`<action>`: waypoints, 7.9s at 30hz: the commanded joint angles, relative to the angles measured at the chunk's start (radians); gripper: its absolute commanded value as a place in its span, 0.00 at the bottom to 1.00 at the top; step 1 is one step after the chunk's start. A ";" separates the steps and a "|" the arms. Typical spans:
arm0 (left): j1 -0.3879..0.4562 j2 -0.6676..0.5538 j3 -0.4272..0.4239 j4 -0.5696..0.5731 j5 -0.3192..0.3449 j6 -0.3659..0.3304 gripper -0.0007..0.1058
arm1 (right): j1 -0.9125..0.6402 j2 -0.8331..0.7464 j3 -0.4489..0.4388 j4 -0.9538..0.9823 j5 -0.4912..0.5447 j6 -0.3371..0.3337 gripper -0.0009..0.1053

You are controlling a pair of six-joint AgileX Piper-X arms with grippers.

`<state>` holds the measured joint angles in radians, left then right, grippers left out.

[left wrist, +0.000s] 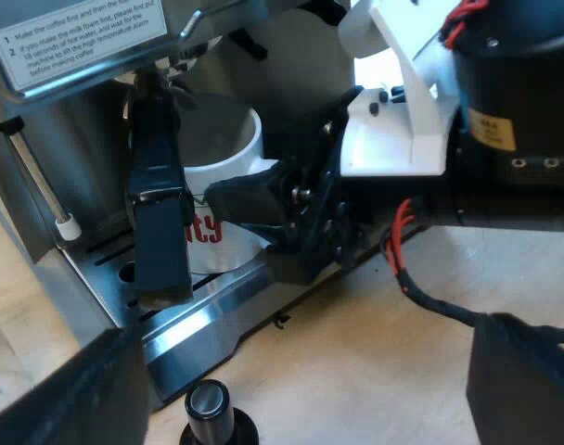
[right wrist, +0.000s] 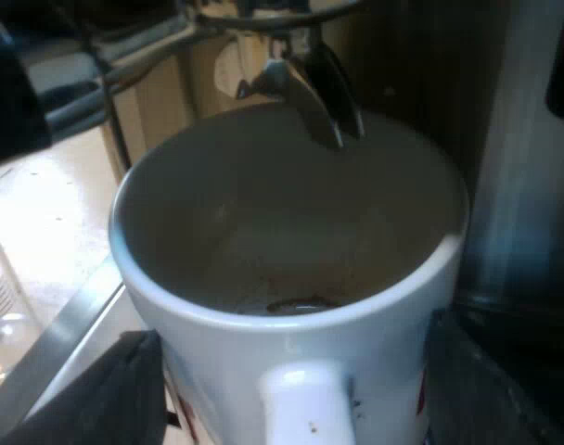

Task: Place mug into machine

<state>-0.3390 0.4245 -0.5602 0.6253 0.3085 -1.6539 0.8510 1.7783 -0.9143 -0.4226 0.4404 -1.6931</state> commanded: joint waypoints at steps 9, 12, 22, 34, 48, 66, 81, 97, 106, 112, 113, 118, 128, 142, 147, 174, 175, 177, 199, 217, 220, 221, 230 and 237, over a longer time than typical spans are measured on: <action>-0.003 0.003 -0.003 -0.002 0.010 0.004 0.68 | -0.002 0.053 -0.067 -0.014 0.057 -0.009 0.58; -0.003 0.003 -0.003 -0.002 0.010 0.004 0.68 | -0.002 0.053 -0.067 -0.014 0.122 -0.005 0.58; -0.003 0.003 -0.003 -0.001 0.010 0.004 0.68 | 0.027 0.044 -0.067 -0.012 0.117 0.007 0.58; -0.003 0.003 -0.003 -0.001 0.010 0.004 0.68 | 0.072 -0.071 -0.067 0.169 0.122 0.005 0.58; -0.003 0.003 -0.003 -0.001 0.010 0.004 0.68 | 0.153 -0.306 0.014 0.338 0.122 0.014 0.58; -0.003 0.003 -0.054 -0.002 0.010 0.004 0.68 | 0.251 -0.550 0.037 0.383 0.131 -0.006 0.46; -0.003 0.009 -0.080 -0.101 0.021 -0.032 0.68 | 0.207 -0.545 0.013 0.398 0.106 -0.079 0.01; -0.003 0.134 -0.086 -0.218 0.047 -0.055 0.68 | 0.117 -0.369 -0.140 0.403 0.018 -0.077 0.01; -0.003 0.136 -0.086 -0.221 0.047 -0.055 0.68 | 0.056 -0.327 -0.170 0.403 -0.019 -0.077 0.01; -0.003 0.136 -0.086 -0.221 0.047 -0.055 0.68 | 0.045 -0.319 -0.171 0.403 -0.034 -0.076 0.01; -0.003 0.136 -0.086 -0.221 0.047 -0.055 0.68 | 0.045 -0.313 -0.171 0.399 -0.036 -0.076 0.01; -0.003 0.136 -0.086 -0.221 0.047 -0.055 0.68 | 0.045 -0.283 -0.183 0.397 -0.042 -0.076 0.01; -0.003 0.136 -0.086 -0.221 0.047 -0.055 0.68 | 0.045 -0.242 -0.227 0.379 -0.033 -0.083 0.01; -0.003 0.136 -0.086 -0.221 0.047 -0.055 0.68 | 0.028 -0.242 -0.231 0.376 0.048 -0.084 0.01; -0.003 0.136 -0.086 -0.221 0.047 -0.055 0.68 | 0.012 -0.242 -0.231 0.376 0.041 -0.078 0.01; 0.001 0.033 -0.220 -0.069 0.055 -0.039 0.68 | 0.022 -0.527 -0.231 0.768 0.026 -0.054 0.01; 0.003 0.035 -0.228 -0.069 0.055 -0.039 0.68 | 0.019 -0.535 -0.231 0.780 0.026 -0.054 0.01; 0.019 0.053 -0.257 -0.069 0.055 -0.039 0.68 | -0.010 -0.583 -0.231 0.826 0.026 -0.054 0.01; 0.360 0.150 -0.415 0.003 0.116 -0.039 0.68 | -0.639 -0.946 -0.231 1.173 -0.322 -0.140 0.01; 0.386 -0.083 -0.415 0.182 0.029 -0.039 0.68 | -0.871 -1.167 -0.228 1.327 -0.416 -0.196 0.01; 0.386 -0.129 -0.415 0.203 0.023 -0.039 0.68 | -0.871 -1.221 -0.223 1.357 -0.416 -0.196 0.01; 0.386 -0.149 -0.415 0.218 0.021 -0.039 0.68 | -0.871 -1.246 -0.215 1.363 -0.416 -0.196 0.01; 0.386 -0.304 -0.373 0.304 0.000 -0.039 0.68 | -0.871 -1.462 -0.081 1.398 -0.371 -0.188 0.01; 0.386 -0.436 -0.340 0.421 0.000 -0.039 0.68 | -0.871 -1.626 0.008 1.471 -0.371 -0.189 0.01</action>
<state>0.0460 0.0068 -0.9020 1.0301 0.3192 -1.6886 -0.0173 0.1807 -0.9167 1.0287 0.0675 -1.8707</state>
